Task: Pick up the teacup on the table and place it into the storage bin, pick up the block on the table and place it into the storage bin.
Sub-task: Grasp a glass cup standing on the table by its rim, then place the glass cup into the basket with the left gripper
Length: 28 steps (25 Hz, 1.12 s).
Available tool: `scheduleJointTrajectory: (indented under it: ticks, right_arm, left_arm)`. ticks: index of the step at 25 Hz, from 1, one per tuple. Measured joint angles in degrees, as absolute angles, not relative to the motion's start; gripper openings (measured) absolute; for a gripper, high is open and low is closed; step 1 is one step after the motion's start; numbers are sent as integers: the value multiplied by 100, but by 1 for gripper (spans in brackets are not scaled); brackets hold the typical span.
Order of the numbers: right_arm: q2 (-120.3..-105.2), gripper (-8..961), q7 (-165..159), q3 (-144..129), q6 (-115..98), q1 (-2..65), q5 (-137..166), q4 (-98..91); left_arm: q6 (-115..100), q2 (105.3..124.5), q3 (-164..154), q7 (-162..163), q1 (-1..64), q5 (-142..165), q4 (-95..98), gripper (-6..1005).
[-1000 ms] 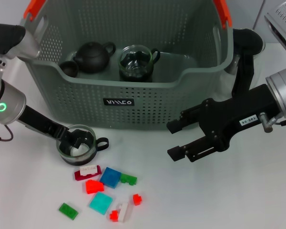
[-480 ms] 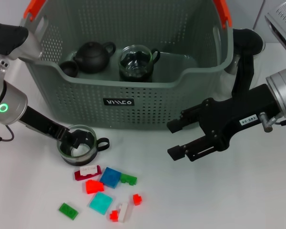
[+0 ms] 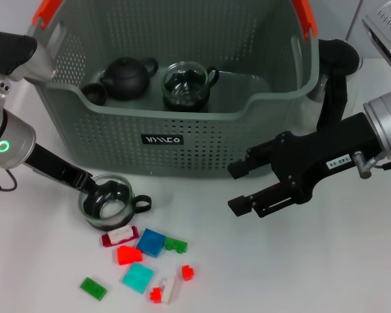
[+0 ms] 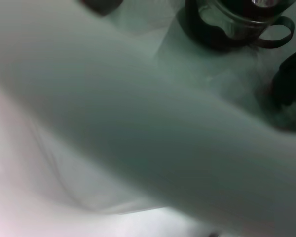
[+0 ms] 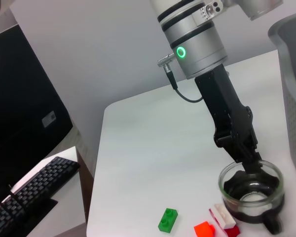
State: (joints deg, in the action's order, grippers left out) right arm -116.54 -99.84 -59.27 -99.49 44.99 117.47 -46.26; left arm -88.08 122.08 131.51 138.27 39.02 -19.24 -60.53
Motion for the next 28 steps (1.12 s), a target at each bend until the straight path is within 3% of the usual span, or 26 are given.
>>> scheduleJointTrajectory:
  ticks: [3,11,28]
  right_arm:
    - [-11648,765,-9984,-5922,-9947,4499,11737,-4628]
    - [-11645,764,-9984,-5915,-9934,4500,11733,-4637]
    - [-11645,765,-9976,-5889,-9887,4500,11724,-4624]
  left_arm:
    - [-8805,12200,13148,13802,3904,-1924,-6017,98]
    - [-8846,12171,13149,13791,3910,-1916,-6046,59]
    - [-9302,11906,13194,13712,3817,-1920,-6295,45]
